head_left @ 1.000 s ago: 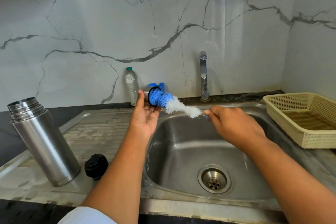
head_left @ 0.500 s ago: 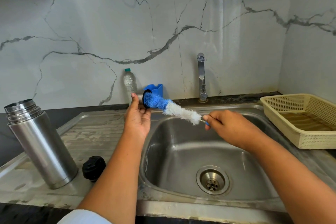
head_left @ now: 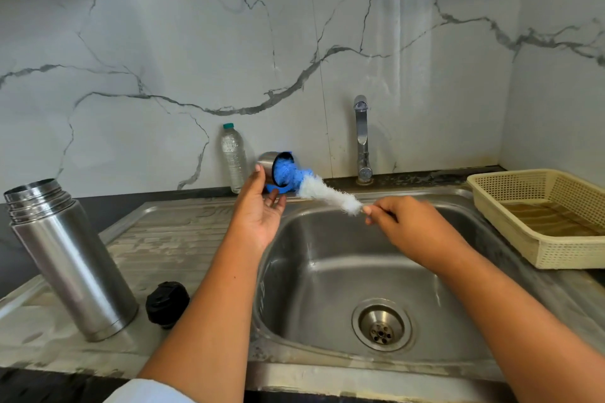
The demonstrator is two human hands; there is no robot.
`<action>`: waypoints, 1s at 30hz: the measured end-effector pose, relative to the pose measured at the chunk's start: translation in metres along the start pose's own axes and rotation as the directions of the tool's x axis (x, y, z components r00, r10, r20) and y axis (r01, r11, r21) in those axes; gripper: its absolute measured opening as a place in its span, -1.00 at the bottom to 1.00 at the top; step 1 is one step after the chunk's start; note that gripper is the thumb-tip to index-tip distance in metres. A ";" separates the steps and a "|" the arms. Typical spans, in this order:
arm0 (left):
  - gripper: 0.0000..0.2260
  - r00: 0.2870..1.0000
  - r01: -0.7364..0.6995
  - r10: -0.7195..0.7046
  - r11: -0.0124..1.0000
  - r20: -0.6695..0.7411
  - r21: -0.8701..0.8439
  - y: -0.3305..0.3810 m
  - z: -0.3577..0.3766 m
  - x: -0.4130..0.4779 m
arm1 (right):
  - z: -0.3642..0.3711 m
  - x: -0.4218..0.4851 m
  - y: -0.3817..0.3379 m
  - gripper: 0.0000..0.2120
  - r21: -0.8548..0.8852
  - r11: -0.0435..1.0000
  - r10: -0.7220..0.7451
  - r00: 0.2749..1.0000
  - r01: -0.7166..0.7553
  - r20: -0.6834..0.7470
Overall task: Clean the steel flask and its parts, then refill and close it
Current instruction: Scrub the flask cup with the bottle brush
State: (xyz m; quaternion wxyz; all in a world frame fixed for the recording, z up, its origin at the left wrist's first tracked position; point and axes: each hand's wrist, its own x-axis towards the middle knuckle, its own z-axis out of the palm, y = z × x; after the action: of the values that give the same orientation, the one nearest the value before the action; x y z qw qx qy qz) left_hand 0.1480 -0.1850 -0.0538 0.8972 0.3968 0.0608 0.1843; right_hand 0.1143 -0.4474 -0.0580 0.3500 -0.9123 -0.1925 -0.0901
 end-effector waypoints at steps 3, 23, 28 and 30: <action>-0.94 0.998 0.033 -0.033 0.999 -0.051 -0.009 0.001 -0.007 0.005 | -0.001 -0.001 0.001 -0.73 -0.095 0.995 0.009 0.999 -0.013 -0.041; -0.49 0.999 -0.030 0.023 0.985 -0.046 -0.167 0.006 0.001 0.002 | 0.002 -0.005 -0.006 -0.63 -0.026 0.999 -0.029 0.997 0.031 0.067; -0.52 0.999 -0.046 0.045 0.996 -0.015 -0.079 -0.003 0.002 -0.002 | 0.009 -0.006 -0.011 -0.61 0.038 0.999 -0.027 0.985 0.021 0.168; -0.53 0.997 -0.058 0.053 0.990 -0.047 -0.127 0.001 0.002 -0.002 | 0.009 -0.006 -0.012 -0.60 0.091 0.996 -0.021 0.983 0.004 0.180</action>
State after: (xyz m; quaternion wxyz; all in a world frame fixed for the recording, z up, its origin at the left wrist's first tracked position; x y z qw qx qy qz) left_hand 0.1466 -0.1871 -0.0519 0.9138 0.3357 0.0573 0.2214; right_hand 0.1041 -0.4348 -0.0588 0.3716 -0.8987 -0.2332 -0.0002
